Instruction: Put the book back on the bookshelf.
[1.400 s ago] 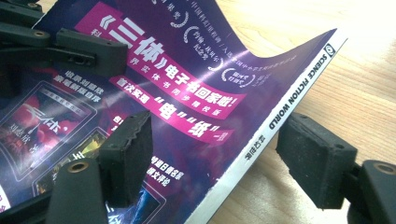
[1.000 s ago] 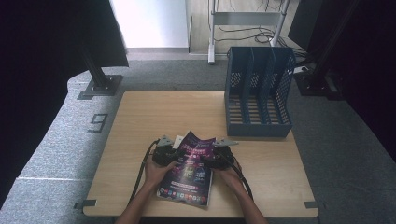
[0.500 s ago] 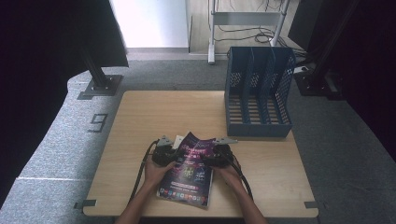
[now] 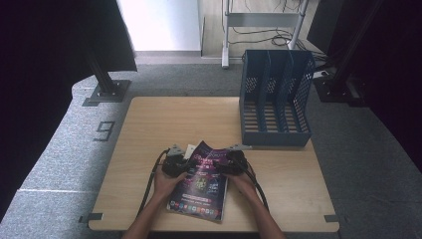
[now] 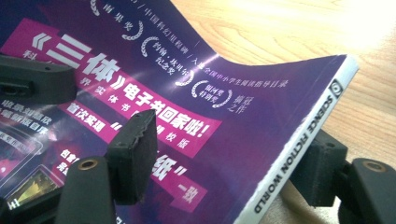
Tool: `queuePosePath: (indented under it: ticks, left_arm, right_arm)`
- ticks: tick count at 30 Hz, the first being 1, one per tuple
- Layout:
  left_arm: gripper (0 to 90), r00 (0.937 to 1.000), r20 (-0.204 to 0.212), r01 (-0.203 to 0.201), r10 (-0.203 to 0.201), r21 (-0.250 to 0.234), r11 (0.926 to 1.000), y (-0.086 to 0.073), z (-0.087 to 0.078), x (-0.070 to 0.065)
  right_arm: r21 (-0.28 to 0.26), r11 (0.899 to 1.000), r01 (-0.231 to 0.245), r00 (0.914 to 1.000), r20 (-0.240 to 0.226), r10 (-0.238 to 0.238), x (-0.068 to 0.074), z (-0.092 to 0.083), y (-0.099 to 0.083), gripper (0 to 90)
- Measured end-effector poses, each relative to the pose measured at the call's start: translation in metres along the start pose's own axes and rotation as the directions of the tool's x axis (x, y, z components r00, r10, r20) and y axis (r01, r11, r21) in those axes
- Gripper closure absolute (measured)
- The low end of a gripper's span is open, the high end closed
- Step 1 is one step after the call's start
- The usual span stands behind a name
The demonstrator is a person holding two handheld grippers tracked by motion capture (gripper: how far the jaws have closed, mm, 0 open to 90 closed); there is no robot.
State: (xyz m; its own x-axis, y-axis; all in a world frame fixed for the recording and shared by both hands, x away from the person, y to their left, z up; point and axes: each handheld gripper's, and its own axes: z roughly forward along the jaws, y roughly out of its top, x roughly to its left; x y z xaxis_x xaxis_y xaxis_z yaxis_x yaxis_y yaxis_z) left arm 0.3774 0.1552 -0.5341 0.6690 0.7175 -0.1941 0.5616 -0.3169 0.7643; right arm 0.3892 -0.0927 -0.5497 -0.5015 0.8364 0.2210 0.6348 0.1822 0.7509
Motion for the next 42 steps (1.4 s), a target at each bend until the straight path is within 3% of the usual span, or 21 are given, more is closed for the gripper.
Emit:
queuePosePath:
  ticks: [8, 9, 16, 25, 36, 42]
  left_arm:
    - [83.1, 1.0, 0.005, 0.0, 0.0, 0.002, 1.0, 0.0, -0.001, 0.001]
    - [83.0, 1.0, 0.008, 0.003, -0.003, 0.001, 1.0, 0.0, -0.001, 0.001]
    - [83.1, 0.9999, 0.011, 0.007, -0.007, -0.002, 1.0, 0.0, -0.001, 0.001]
    - [83.3, 0.9998, 0.018, 0.01, -0.01, -0.006, 0.9999, 0.0, -0.002, 0.002]
    - [84.3, 0.9997, 0.025, 0.001, 0.0, -0.025, 0.9997, 0.001, -0.005, 0.0]
    - [84.5, 0.9993, 0.032, -0.017, 0.019, -0.078, 0.9968, 0.005, -0.016, -0.004]
  right_arm:
    - [-0.004, 1.0, -0.028, 0.9994, -0.022, 0.028, -0.007, -0.001, 0.001, 40.5]
    - [-0.001, 1.0, -0.031, 0.9993, -0.021, 0.031, -0.01, -0.002, 0.002, 47.5]
    - [0.011, 1.0, -0.011, 0.9992, -0.037, 0.012, -0.011, -0.003, 0.005, 51.8]
    - [-0.004, 0.999, -0.035, 0.9972, -0.067, 0.035, -0.014, -0.006, 0.005, 61.6]
    - [-0.028, 0.999, -0.047, 0.9961, -0.076, 0.044, -0.012, -0.014, 0.006, 65.4]
    - [-0.074, 0.996, -0.042, 0.9959, -0.084, 0.036, -0.009, -0.026, 0.009, 67.1]
